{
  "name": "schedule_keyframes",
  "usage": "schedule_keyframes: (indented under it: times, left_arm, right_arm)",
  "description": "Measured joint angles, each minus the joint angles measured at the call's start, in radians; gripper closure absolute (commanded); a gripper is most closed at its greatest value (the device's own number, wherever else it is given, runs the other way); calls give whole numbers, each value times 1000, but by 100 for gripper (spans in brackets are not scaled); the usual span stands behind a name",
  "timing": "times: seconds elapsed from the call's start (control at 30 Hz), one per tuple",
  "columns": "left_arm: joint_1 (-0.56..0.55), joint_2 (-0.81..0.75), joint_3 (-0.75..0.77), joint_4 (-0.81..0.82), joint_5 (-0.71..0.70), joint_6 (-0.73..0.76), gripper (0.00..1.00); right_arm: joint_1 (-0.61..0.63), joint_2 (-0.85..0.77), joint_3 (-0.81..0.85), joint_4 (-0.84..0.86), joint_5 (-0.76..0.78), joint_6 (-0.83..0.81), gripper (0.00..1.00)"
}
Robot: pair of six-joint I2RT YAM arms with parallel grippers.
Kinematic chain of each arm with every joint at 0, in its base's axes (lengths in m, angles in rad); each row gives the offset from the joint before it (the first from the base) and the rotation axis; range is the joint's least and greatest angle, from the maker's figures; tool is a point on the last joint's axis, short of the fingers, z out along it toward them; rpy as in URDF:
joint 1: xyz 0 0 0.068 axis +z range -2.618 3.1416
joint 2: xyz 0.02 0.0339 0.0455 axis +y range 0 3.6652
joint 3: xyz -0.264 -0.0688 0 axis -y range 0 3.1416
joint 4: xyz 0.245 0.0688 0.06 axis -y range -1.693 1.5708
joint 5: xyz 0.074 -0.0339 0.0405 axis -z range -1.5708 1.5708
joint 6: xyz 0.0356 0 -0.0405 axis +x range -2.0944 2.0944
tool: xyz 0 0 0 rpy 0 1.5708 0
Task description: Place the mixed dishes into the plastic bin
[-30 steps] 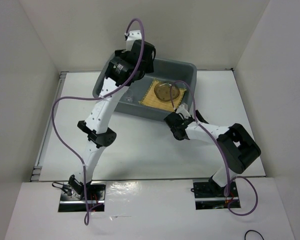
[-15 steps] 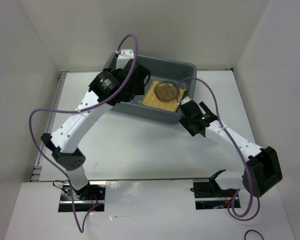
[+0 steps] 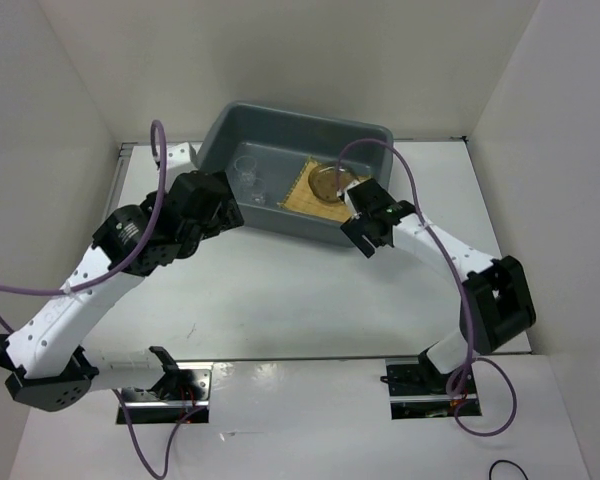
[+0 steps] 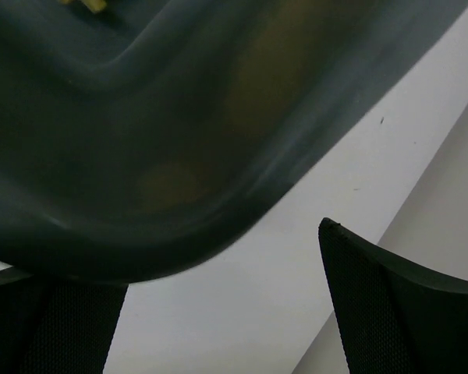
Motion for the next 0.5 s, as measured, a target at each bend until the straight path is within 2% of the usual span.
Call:
schedule_keyframes:
  times: [0.17, 0.33, 0.5]
  left_arm:
    - [3, -47, -32, -7, 19, -60, 0]
    - [3, -81, -72, -49, 35, -118, 0]
    - [3, -102, -133, -76, 44, -148, 0]
  right_arm:
    - [-113, 132, 72, 7, -11, 9, 2]
    - [-282, 252, 243, 31, -19, 37, 2]
    - [-373, 280, 334, 28, -28, 56, 2]
